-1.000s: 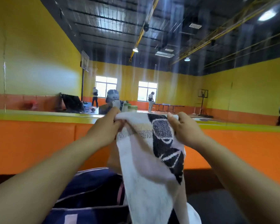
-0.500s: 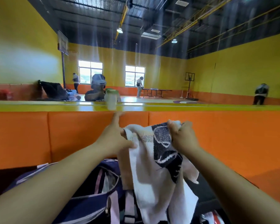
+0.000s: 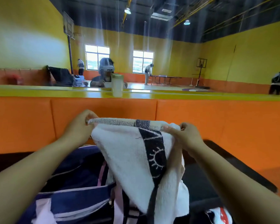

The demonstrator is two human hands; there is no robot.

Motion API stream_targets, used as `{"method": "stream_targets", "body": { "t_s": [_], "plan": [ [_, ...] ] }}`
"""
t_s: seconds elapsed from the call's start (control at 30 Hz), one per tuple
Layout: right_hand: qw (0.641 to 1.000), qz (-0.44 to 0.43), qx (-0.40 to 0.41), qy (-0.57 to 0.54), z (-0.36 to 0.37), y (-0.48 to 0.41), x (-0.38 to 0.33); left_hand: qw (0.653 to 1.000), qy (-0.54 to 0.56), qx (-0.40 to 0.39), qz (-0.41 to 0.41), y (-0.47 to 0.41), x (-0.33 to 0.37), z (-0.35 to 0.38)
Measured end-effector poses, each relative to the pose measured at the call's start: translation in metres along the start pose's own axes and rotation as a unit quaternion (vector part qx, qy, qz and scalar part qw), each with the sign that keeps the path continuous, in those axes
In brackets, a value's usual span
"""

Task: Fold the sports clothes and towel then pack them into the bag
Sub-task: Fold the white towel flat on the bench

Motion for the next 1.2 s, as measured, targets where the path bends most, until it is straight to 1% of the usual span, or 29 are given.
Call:
{"method": "stream_targets", "body": {
  "t_s": [0.07,0.1,0.17,0.23,0.33,0.4,0.47,0.63,0.77,0.9,1.03,1.1,1.2],
  "plan": [
    [0.999,-0.033,0.011,0.022,0.014,0.001,0.006,0.999,-0.032,0.021,-0.005,0.000,-0.017,-0.004],
    [0.997,-0.050,-0.003,0.054,0.022,0.004,0.010,0.999,-0.042,0.028,-0.014,0.000,-0.026,-0.006],
    [0.982,-0.074,-0.077,0.156,0.037,0.012,0.018,0.997,-0.059,0.028,-0.039,0.002,-0.045,-0.006],
    [0.955,-0.072,-0.172,0.229,0.050,0.021,0.028,0.995,-0.075,0.016,-0.064,0.008,-0.062,-0.002],
    [0.927,-0.041,-0.286,0.239,0.060,0.037,0.046,0.993,-0.074,-0.020,-0.090,0.022,-0.078,0.008],
    [0.911,-0.044,-0.319,0.258,0.065,0.046,0.061,0.991,-0.084,-0.044,-0.096,0.035,-0.086,0.017],
    [0.908,-0.037,-0.317,0.272,0.069,0.057,0.082,0.987,-0.109,-0.052,-0.105,0.046,-0.093,0.023],
    [0.912,0.071,-0.311,0.258,0.072,0.091,0.135,0.981,-0.161,-0.043,-0.104,0.061,-0.105,0.024],
    [0.926,0.066,-0.275,0.250,0.075,0.108,0.160,0.978,-0.169,-0.063,-0.101,0.080,-0.103,0.023],
    [0.939,0.075,-0.249,0.225,0.083,0.111,0.167,0.982,-0.151,-0.056,-0.102,0.102,-0.103,0.021],
    [0.954,0.071,-0.202,0.209,0.088,0.108,0.165,0.984,-0.116,-0.027,-0.131,0.111,-0.104,0.012],
    [0.960,0.090,-0.201,0.173,0.087,0.106,0.163,0.985,-0.088,-0.008,-0.147,0.112,-0.104,0.006],
    [0.969,0.135,-0.178,0.101,0.081,0.100,0.153,0.988,-0.051,-0.008,-0.147,0.111,-0.103,-0.003]
  ]
}}
Point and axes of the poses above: each hand's wrist, its own y-axis away from the middle knuckle, its own z-axis out of the palm, x = y × z, the point moved 1 cm from there along -y, towards the middle knuckle, and after that the axes turned 12 degrees about x, right-handed, at the moved point
